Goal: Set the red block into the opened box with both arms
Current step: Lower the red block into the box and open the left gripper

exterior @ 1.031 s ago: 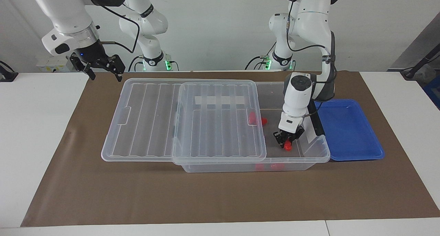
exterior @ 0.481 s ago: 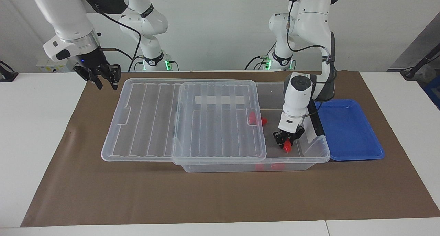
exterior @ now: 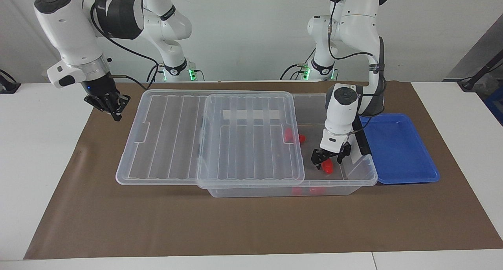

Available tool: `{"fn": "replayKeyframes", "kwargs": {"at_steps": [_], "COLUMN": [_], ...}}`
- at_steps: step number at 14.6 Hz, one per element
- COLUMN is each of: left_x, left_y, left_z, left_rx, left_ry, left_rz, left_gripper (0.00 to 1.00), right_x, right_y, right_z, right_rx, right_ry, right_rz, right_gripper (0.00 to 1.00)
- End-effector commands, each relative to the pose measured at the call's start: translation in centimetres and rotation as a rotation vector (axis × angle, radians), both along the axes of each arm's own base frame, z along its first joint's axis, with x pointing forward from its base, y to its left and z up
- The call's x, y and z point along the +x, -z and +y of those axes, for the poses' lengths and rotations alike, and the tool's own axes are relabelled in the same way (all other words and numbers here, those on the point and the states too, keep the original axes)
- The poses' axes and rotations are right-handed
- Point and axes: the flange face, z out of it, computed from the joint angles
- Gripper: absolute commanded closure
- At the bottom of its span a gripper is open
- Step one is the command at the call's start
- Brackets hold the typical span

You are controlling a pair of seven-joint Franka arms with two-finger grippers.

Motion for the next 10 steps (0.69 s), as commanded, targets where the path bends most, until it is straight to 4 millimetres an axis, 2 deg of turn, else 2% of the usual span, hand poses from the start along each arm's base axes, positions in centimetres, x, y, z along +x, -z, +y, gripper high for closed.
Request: {"fn": "replayKeyframes", "kwargs": {"at_steps": [1, 4, 7, 10], "left_x": [0.0, -0.9, -1.6, -2.0], "left_y": [-2.0, -5.1, -7.6, -10.2], "left_z": [-0.4, -1.0, -2.9, -3.8], "left_rx": [0.039, 0.056, 0.077, 0.101], "left_ry": [-0.007, -0.006, -0.01, -0.017], "left_rz": [0.02, 0.038, 0.069, 0.1], "left_gripper": [0.0, 0.0, 0.0, 0.0], "right_x": [0.9, 2.6, 3.3, 4.0], "right_y": [1.7, 4.0, 5.3, 6.9], "right_z": [-1.4, -1.7, -2.2, -2.4], "right_rx": [0.01, 0.007, 0.006, 0.006], "right_ry": [0.042, 0.044, 0.05, 0.051], "right_rz": [-0.027, -0.044, -0.046, -0.038], "right_gripper": [1.0, 1.0, 1.0, 1.0]}}
